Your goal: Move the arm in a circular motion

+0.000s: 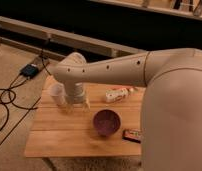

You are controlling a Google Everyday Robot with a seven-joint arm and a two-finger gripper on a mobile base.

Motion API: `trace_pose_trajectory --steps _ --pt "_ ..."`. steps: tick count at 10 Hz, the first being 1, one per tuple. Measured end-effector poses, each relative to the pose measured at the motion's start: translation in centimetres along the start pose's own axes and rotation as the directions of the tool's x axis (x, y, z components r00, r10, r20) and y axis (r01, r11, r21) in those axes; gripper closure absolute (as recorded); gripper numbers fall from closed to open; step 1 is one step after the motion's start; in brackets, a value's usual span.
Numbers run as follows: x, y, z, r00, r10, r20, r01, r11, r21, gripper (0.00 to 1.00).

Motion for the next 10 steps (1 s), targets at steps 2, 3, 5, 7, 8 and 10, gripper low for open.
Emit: trace_pose_trajectory --steps 2,3,5,7,8,10 --pt "0.0 0.0 0.0 1.000 0.000 0.000 0.000 1.000 0.000 0.35" --pt "0.0 0.0 0.0 1.000 0.000 0.000 0.000 1.000 0.000 0.35" --pt "0.0 0.0 0.0 1.000 0.000 0.000 0.000 1.000 0.000 0.35" --pt "0.1 -0.2 0.2 1.000 0.007 -0.002 -0.007 1.000 -0.012 0.35" --pt "0.1 -0.2 0.4 1.000 0.011 -0.001 -0.011 1.000 -0.027 0.35" --pt "0.8 -0.7 1.2 0.999 0.033 -0.002 -0.033 0.998 -0.060 0.35"
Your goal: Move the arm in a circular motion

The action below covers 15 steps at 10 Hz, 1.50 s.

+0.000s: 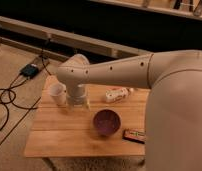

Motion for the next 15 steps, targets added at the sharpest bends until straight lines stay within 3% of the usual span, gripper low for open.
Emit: trace_pose_trajectory --steps 2,4,8,10,12,15 --pt "1.0 -1.6 0.6 0.999 0.048 0.003 -0.048 0.999 -0.018 0.35" --pt "2.3 -5.1 1.0 0.991 0.130 0.011 -0.130 0.991 -0.020 0.35" --pt "2.5 -12.7 0.0 0.961 0.273 0.047 -0.273 0.962 -0.008 0.35" --pt "0.6 -16.4 -0.9 0.948 0.311 0.066 -0.312 0.950 0.006 0.35" --pt "-1.8 -19.0 -1.8 0.943 0.325 0.079 -0.327 0.945 0.024 0.35" --pt "-6.8 -21.4 -3.6 0.946 0.310 0.098 -0.317 0.947 0.058 0.35"
